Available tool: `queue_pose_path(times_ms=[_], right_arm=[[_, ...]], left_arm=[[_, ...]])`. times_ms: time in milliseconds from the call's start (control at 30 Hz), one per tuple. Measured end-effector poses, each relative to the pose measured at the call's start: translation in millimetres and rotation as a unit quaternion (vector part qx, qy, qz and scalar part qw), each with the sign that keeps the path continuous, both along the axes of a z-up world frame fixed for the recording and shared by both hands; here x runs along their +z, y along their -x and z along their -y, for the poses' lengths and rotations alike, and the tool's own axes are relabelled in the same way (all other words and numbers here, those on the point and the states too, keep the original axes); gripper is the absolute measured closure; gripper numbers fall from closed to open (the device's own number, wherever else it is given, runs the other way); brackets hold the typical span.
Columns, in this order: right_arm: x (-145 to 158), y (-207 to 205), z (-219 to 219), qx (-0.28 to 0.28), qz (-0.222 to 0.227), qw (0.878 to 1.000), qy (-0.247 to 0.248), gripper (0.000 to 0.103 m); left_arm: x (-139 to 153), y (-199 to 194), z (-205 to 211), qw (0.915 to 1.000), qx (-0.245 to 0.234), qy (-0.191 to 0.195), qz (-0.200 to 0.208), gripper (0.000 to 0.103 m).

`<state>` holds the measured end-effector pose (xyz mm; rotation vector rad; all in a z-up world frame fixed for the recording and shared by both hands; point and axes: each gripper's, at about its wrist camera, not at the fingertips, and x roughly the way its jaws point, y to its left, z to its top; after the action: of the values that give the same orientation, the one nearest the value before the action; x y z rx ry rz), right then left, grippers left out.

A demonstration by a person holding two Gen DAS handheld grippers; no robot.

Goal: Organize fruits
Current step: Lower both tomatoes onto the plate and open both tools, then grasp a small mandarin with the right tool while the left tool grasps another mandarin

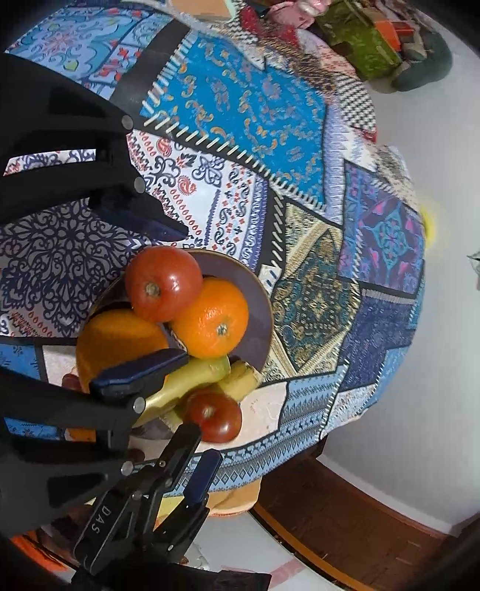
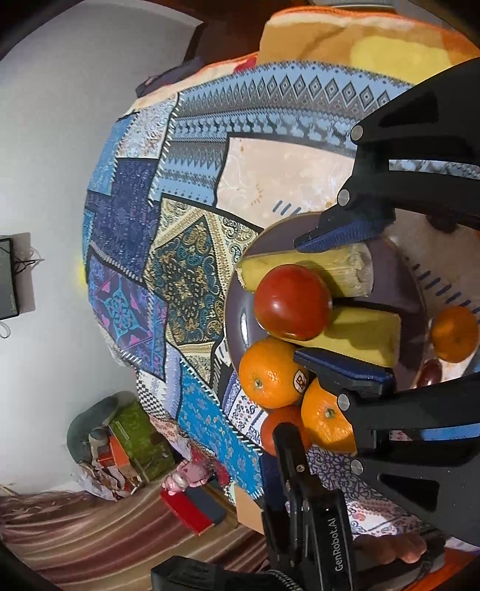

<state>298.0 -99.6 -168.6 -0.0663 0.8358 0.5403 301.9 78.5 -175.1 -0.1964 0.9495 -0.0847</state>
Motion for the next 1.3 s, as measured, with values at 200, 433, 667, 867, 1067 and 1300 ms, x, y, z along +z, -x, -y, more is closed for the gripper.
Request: queue_pose_path(times_ms=[200,433,667,867,1067,1300], right_arm=[[19.4,16.3,14.7,-0.003,0.023,1.000,-0.005,0.050],[36.0,37.2,37.5,-0.016,0.043,0.999,-0.012,0.048],[34.4,48.8,54.1,-0.028,0.043,0.999,-0.014,0.048],[25.3,59.9,72.0,-0.042,0.034,0.998,-0.011,0.048],[5.0,69.5,89.8,-0.053,0.008,0.999,-0.002,0.048],[-26.8,77.0,97.9,-0.052,-0.037,0.998,0.001,0.048]], left_arm=[[27.0,19.1,11.3,0.9993,-0.014,-0.015,0.031,0.039],[47.9,44.3,22.0,0.9982,-0.026,-0.020,0.049,0.038],[51.7,62.8,27.6,0.9979,-0.028,-0.025,0.053,0.037],[47.7,76.2,38.1,0.9979,-0.035,-0.024,0.049,0.037],[26.4,83.8,56.9,0.9985,-0.050,-0.011,0.021,0.037],[-3.7,86.5,87.5,0.9970,-0.076,-0.002,-0.015,0.037]])
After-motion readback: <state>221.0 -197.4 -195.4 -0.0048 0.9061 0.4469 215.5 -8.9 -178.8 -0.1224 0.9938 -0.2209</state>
